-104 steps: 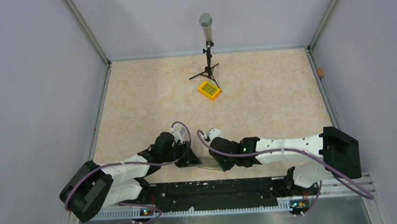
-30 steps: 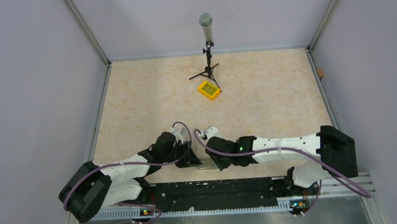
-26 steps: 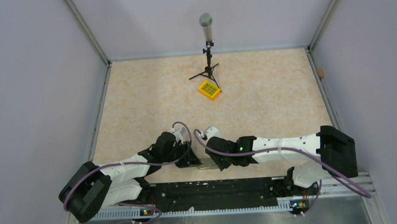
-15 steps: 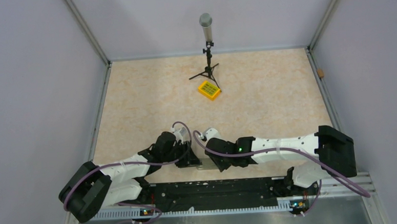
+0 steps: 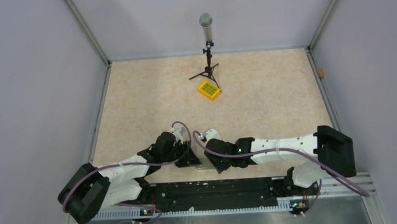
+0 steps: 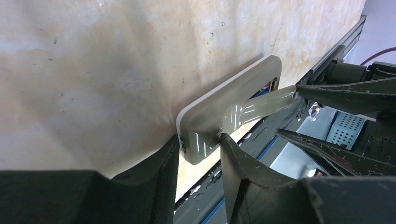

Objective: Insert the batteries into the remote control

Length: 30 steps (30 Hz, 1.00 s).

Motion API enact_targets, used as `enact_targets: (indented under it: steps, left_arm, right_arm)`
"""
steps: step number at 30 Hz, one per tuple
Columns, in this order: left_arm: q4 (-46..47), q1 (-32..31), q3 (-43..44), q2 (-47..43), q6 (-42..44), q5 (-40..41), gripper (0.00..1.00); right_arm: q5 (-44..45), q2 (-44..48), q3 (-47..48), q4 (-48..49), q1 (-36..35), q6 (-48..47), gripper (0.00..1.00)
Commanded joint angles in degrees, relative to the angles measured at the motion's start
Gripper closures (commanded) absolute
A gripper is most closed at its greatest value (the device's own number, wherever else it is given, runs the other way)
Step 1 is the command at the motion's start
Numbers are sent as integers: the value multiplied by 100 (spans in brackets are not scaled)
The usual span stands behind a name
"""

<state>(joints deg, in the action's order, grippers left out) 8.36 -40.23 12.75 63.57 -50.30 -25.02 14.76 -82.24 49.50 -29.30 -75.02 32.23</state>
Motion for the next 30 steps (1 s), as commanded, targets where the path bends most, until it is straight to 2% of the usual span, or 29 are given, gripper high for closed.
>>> enact_targets:
  steps: [1,30]
  left_arm:
    - [136,-29,119,-143,97,32,61]
    - [85,-29,123,-206,117,51,61]
  right_arm:
    - [11,-53,108,253,-126,176,56]
    - [290,-10,262,-48,-123,127,54]
